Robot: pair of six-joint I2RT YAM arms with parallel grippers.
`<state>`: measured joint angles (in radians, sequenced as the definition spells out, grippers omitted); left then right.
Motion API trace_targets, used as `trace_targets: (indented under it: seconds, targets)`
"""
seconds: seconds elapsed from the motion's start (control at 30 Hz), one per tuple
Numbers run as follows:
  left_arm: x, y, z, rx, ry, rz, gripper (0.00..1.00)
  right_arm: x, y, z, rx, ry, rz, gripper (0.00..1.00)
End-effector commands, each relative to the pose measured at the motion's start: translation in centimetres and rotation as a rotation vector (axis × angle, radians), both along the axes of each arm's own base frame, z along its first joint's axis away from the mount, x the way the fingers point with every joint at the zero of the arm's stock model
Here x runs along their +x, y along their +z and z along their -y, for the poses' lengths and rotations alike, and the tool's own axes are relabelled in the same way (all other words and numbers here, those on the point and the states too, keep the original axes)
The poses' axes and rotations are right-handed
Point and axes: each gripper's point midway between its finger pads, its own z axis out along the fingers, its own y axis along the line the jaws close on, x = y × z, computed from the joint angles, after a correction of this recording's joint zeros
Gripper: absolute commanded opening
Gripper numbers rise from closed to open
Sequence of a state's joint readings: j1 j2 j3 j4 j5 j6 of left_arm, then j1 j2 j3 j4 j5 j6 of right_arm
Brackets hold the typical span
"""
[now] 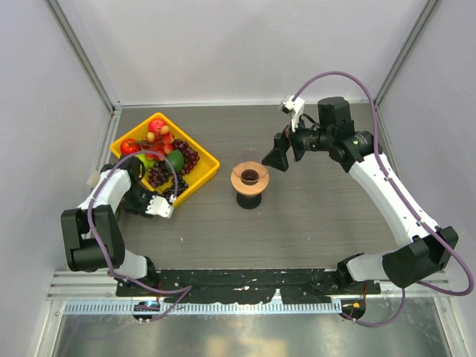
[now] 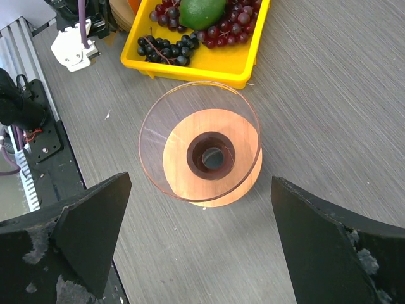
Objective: Place the coffee filter in the dripper
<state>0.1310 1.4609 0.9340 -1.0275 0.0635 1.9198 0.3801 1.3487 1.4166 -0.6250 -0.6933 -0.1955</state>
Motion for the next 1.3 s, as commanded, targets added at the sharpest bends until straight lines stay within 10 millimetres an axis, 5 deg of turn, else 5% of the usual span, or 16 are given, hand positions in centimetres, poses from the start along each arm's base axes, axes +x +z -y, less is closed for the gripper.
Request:
trace_targets:
  seconds: [0.0, 0.2, 0.47, 0.63, 0.93, 1.07, 1.27]
  targets:
    - [0.2, -0.5, -0.3, 0.023, -0.047, -0.002, 0.36, 0.3, 1.3, 0.1, -0.003, 0.001, 0.051, 0.99]
    - [0.0, 1.4, 0.7, -0.029, -0.037, 0.004, 0.0, 0.2, 1.4, 0.2, -0.004, -0.002, 0.053, 0.99]
    - [-2.5, 8.2, 4.6, -0.236, 0.036, 0.026, 0.0, 0.1, 2.0, 0.2, 0.002, -0.001, 0.064, 0.99]
    - [-2.7, 15.0, 8.3, -0.446, 0.161, 0.109, 0.0, 0.4, 3.2, 0.0, 0.021, -0.007, 0.097, 0.99]
    - [-1.7, 31.4, 17.4, -0.996, 0.452, 0.175, 0.0, 1.4, 9.2, -1.4, 0.228, -0.047, 0.19, 0.95]
    - [-2.6, 37.8, 23.0, -1.298, 0.421, 0.074, 0.0, -0.3, 11.7, -3.0, 0.284, 0.098, 0.27, 0.96]
    - [-5.6, 42.5, 28.0, -1.571, 0.39, -0.154, 0.0, -5.0, 13.9, -6.3, 0.317, 0.292, 0.434, 0.95]
